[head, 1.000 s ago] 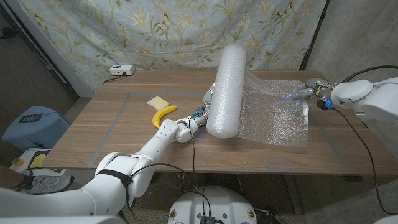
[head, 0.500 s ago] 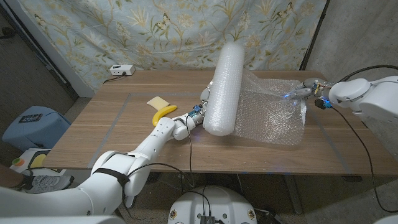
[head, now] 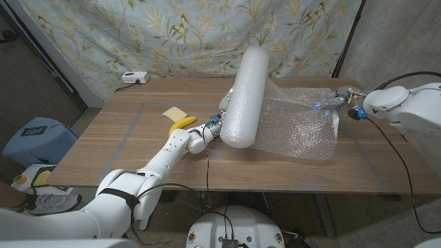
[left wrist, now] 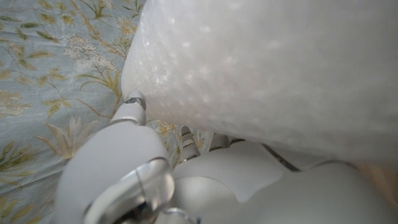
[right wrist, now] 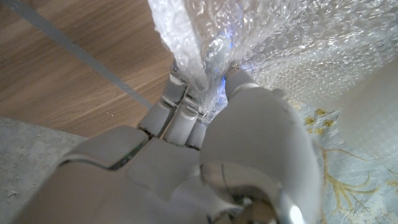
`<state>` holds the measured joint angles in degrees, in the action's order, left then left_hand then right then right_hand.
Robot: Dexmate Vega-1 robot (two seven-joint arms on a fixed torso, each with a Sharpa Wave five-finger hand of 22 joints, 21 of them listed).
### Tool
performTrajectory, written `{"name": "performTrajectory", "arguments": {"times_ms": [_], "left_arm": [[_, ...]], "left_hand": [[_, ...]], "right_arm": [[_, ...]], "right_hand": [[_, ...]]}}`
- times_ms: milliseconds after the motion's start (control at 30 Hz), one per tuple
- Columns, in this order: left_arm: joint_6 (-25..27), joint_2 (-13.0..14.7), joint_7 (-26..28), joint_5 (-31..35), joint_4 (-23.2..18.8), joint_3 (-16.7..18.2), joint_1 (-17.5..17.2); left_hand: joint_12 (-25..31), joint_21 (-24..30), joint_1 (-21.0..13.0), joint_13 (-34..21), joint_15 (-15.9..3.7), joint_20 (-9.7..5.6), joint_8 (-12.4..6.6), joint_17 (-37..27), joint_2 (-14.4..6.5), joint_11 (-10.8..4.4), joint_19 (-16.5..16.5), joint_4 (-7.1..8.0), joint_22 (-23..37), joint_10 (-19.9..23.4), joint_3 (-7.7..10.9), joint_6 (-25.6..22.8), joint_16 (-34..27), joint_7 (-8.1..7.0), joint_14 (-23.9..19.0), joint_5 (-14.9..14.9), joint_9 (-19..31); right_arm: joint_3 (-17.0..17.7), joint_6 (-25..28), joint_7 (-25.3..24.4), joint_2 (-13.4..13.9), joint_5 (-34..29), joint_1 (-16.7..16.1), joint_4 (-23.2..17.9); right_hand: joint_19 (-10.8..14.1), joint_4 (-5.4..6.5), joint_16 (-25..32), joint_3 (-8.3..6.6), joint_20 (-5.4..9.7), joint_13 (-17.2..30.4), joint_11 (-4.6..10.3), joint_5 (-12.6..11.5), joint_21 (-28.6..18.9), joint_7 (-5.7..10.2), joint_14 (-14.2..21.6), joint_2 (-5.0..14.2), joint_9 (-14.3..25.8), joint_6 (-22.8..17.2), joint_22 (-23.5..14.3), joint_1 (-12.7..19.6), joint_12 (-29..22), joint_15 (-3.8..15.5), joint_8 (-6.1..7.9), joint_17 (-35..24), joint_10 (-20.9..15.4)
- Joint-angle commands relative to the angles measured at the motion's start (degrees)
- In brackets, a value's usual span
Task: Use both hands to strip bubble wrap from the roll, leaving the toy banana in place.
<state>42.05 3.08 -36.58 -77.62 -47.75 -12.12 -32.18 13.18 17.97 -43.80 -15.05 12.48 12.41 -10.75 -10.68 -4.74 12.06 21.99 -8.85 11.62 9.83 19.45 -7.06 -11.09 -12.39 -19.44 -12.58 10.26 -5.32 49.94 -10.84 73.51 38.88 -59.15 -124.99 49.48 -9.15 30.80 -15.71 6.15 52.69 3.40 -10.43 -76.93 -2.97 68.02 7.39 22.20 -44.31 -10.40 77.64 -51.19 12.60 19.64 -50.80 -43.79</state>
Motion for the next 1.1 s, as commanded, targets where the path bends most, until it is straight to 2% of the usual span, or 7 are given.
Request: {"name": "performTrajectory", "arguments": {"times_ms": [33,1100], "left_arm": [[0.2,0.6,0.7,-1.3,-0.6,-0.5,-0.6],[0.3,2.5,2.6,-3.2,-3.0,-0.3,-1.5]], "left_hand": [[0.3,-0.2,0.2,-0.2,-0.27,-0.15,0.07,-0.1,0.3,0.38,0.4,0.17,0.2,0.2,0.45,-0.1,0.1,-0.18,-0.1,0.3,0.1],[0.3,-0.5,0.6,-0.3,-0.23,-0.15,0.04,-0.1,0.3,0.37,0.3,0.20,0.2,0.2,0.79,0.1,0.1,-0.18,0.1,0.3,0.1]], "right_arm": [[0.0,0.6,-0.8,0.8,0.9,0.1,-0.4],[0.3,1.0,-0.8,2.6,1.6,0.0,0.1]], "right_hand": [[-0.3,0.02,-0.2,0.10,6.67,0.2,-0.06,-0.4,-0.3,-0.06,0.3,-0.10,0.3,-0.6,-0.1,0.8,0.2,0.09,-0.10,0.0,-0.5],[-0.2,0.03,-0.3,0.06,6.67,0.5,0.06,-0.4,-0.2,-0.10,0.4,-0.02,0.6,-0.9,0.0,0.9,0.7,0.08,-0.45,-0.2,-0.7]]}}
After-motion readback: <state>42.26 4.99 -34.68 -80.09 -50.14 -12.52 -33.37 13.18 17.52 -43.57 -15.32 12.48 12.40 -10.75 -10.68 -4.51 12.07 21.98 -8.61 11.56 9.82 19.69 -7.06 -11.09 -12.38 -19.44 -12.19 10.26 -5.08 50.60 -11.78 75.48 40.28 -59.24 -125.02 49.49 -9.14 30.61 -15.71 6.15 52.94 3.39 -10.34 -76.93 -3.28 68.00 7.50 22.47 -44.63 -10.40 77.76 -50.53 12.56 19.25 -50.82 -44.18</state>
